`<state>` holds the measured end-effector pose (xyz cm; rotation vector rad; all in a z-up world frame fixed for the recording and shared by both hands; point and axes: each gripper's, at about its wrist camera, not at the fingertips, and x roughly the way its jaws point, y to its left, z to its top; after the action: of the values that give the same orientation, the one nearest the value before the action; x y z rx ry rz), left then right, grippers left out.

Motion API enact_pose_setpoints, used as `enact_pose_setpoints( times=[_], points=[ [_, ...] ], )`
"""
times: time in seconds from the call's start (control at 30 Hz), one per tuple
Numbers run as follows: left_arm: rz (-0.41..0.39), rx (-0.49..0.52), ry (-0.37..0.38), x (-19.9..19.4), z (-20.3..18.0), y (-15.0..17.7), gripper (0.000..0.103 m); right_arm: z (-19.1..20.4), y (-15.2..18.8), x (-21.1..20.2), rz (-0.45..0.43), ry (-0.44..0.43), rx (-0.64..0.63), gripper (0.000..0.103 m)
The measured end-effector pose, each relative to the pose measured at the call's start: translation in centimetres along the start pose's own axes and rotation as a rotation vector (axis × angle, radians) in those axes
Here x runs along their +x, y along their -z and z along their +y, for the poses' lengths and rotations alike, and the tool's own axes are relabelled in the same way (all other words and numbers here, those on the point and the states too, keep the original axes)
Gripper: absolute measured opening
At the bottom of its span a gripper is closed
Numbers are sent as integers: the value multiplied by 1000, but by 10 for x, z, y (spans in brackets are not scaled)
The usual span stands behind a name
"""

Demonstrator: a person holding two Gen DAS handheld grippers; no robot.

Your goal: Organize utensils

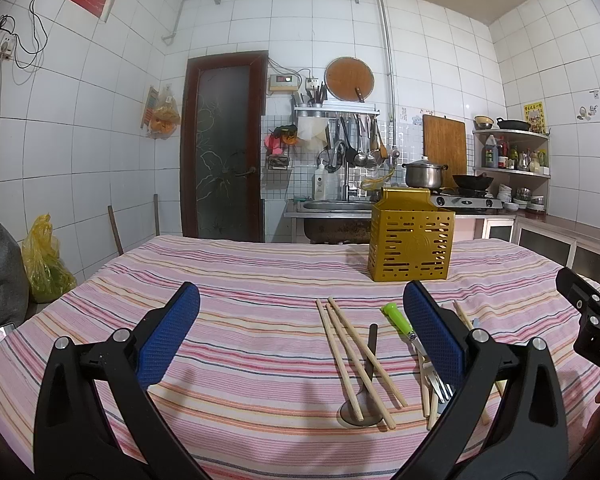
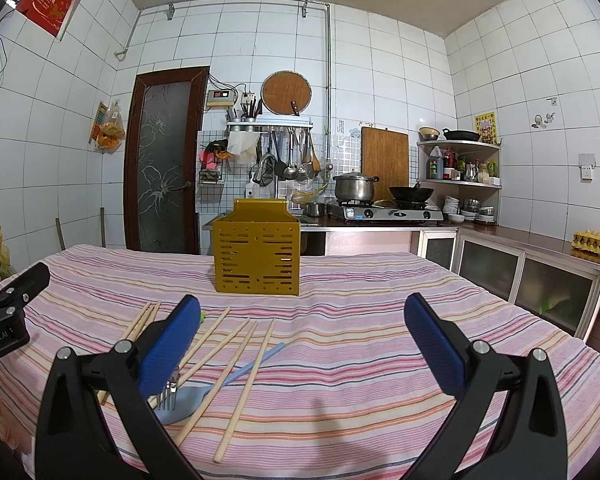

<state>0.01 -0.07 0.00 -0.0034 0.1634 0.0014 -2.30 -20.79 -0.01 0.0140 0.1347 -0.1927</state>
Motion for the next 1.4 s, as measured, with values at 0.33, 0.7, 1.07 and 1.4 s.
enact_pose_setpoints(
  times=[0.33,0.7,1.07,1.4],
  points=[
    [1,0,0,0,0,0,98,0,0,0,-1,0,0,99],
    [3,5,-6,-5,0,3,98,0,0,0,-1,0,0,99],
    [10,4,-8,2,-1,4,98,-1,-1,-3,-3,-1,-10,99],
    [18,7,-13,3,0,2,98,-5,-7,-8,-20,-8,15,99]
  ],
)
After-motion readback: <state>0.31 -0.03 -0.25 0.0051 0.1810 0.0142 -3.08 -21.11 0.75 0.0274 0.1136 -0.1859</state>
